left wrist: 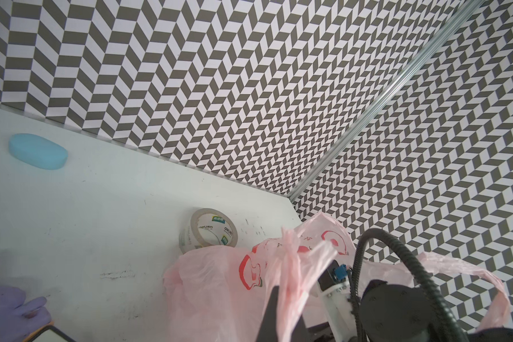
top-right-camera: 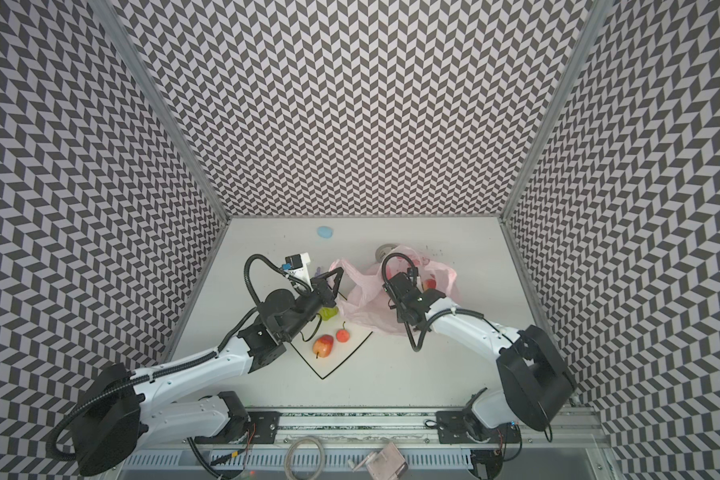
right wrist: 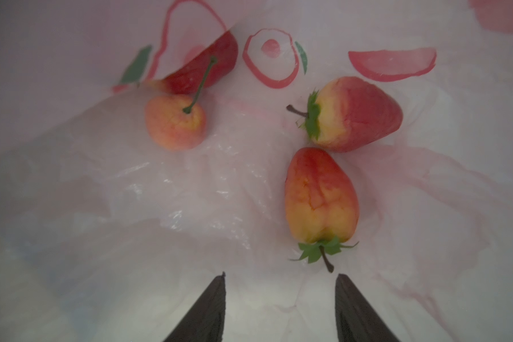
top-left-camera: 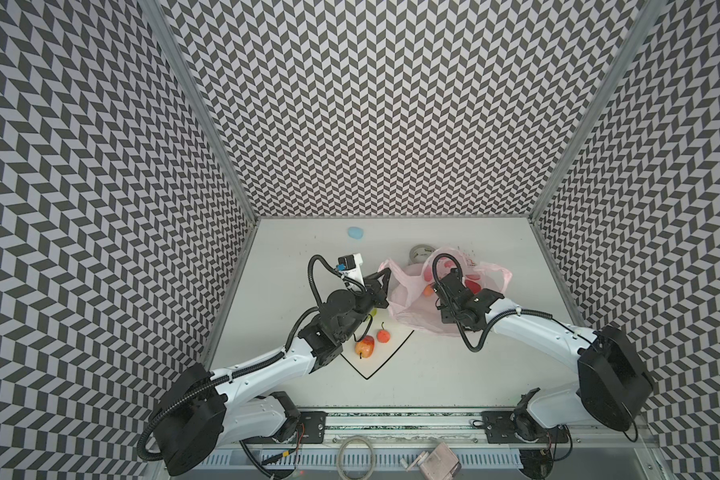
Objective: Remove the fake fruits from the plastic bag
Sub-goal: 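Reposition the open right gripper inside the bag over the strawberries, then close the right gripper on a red-yellow strawberry and lift it out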
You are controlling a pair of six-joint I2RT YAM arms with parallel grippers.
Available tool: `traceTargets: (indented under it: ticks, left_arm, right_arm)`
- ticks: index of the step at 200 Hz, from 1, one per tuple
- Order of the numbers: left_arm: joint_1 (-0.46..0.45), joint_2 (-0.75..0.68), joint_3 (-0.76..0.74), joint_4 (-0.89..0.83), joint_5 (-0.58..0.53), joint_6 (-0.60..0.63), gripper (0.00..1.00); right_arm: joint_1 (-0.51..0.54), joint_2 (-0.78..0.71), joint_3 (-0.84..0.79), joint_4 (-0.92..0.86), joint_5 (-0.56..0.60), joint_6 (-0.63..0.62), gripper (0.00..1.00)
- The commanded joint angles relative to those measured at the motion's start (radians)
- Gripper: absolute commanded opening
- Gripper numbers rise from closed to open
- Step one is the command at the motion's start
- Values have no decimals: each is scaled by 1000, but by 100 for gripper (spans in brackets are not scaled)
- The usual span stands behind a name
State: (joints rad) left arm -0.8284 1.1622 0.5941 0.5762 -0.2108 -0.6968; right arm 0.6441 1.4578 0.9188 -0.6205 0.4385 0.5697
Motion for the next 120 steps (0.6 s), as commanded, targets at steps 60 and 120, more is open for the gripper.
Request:
traceTargets:
  ticks: [60,120]
  left_arm:
    - [-137,-41,-101,16,13,16,0]
    - [-156,-81,-158,20,-24,-1,0]
  right_arm:
    - [-178,71,-108,262,3,229,80]
    - [-209,183,-103,315,8,259,85]
